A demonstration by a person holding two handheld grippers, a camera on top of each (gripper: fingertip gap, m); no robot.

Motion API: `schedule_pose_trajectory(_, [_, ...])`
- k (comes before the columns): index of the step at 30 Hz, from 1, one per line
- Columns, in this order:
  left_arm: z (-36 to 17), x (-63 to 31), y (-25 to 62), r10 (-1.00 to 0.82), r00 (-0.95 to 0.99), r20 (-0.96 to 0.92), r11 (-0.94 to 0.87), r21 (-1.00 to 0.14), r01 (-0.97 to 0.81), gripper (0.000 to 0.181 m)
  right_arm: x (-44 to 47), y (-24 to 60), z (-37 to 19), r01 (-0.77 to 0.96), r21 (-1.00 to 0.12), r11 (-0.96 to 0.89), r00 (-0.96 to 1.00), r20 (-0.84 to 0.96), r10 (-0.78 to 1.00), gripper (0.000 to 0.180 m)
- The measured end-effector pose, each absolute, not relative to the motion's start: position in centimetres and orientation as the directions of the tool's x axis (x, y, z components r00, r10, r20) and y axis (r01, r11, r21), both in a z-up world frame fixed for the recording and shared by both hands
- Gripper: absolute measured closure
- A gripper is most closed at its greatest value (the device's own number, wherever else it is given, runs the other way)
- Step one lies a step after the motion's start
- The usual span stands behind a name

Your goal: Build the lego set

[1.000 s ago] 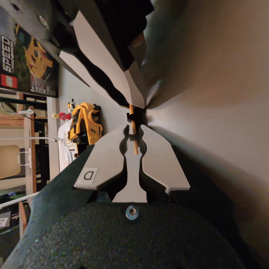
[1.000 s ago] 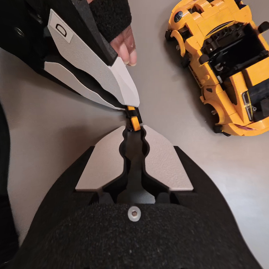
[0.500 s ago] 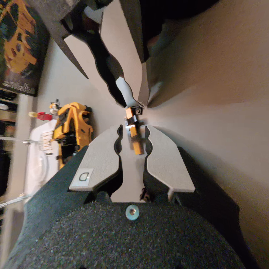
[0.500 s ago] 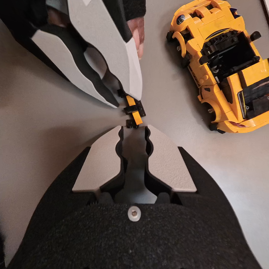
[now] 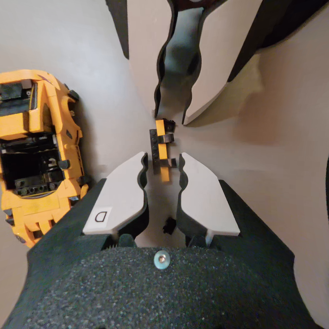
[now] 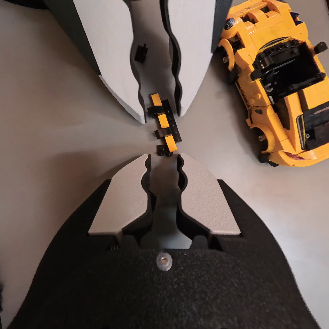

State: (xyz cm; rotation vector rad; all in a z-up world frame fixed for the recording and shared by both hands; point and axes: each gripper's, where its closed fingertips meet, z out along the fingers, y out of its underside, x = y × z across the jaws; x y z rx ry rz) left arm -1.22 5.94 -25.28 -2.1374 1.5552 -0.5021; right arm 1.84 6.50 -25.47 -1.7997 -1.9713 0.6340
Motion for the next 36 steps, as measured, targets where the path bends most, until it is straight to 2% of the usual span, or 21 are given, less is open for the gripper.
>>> schedule_pose_trajectory(3, [-25.8,-1.0,6.1,-0.963,0.265,0.047,-0.251,-0.517,-0.819,0.154,1.5,6.7,-25.6,0.820,-0.566,0.081,-0.102,-0.006,0.995,0.155])
schedule_pose_trajectory(9, [-25.8,-1.4,6.7,-0.981,0.192,-0.030,-0.152,-0.497,-0.854,0.154,1.7,6.9,-25.6,0.812,-0.578,0.086,-0.112,-0.008,0.994,0.163])
schedule_pose_trajectory(15, [-25.7,-1.1,6.0,-0.993,0.110,-0.036,-0.080,-0.475,-0.876,0.154,1.6,6.9,-25.6,0.810,-0.580,0.089,-0.116,-0.011,0.993,0.163])
schedule_pose_trajectory(26, [-25.7,-0.8,6.1,-0.991,0.133,0.001,-0.119,-0.453,-0.883,0.153,2.2,6.4,-24.3,0.764,-0.639,0.094,-0.136,-0.016,0.991,0.161])
schedule_pose_trajectory(31, [-25.2,-1.0,6.3,-0.989,0.150,0.001,-0.133,-0.475,-0.870,0.151,2.1,6.3,-24.3,0.764,-0.633,0.121,-0.138,0.022,0.990,0.163])
schedule_pose_trajectory(36, [-24.7,-1.4,6.3,-0.985,0.171,0.001,-0.149,-0.502,-0.852,0.152,1.5,6.5,-24.2,0.786,-0.598,0.157,-0.147,0.065,0.987,0.172])
